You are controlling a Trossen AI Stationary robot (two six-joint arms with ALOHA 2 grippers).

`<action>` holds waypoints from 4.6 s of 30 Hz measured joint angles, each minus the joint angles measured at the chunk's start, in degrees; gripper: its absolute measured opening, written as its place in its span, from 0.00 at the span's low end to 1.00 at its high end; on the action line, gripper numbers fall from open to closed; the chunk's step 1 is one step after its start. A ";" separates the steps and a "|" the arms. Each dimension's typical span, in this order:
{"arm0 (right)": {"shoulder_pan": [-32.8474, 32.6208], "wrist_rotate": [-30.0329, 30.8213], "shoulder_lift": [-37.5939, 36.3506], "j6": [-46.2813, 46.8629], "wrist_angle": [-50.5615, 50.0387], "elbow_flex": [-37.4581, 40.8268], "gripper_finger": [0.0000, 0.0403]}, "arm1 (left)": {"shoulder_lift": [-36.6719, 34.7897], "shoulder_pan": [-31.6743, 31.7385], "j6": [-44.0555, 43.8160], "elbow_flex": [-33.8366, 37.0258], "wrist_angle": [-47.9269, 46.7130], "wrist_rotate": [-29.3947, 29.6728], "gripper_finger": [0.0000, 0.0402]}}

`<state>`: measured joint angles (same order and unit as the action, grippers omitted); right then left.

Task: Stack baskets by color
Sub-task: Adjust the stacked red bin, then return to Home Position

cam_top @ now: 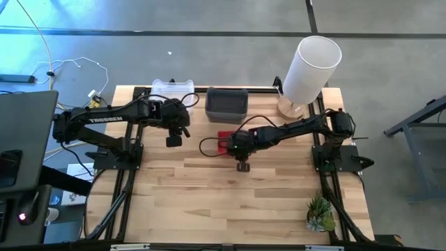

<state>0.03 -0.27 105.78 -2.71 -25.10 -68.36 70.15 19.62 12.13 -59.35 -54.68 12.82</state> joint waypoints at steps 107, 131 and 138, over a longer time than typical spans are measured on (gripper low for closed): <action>-0.83 16.16 -101.37 6.70 31.20 67.78 0.32 | -62.47 -25.22 -13.43 50.31 41.66 15.03 0.35; -0.83 15.93 -101.37 7.20 30.86 67.78 0.32 | -62.47 -25.22 -13.43 50.31 41.18 15.24 0.35; -0.83 15.95 -101.37 7.20 30.86 67.78 0.32 | -62.47 -25.23 -13.43 50.31 41.21 15.23 0.35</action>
<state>-0.80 15.68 4.40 4.49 5.76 -0.58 7.68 -5.61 -1.30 -9.04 -13.47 28.05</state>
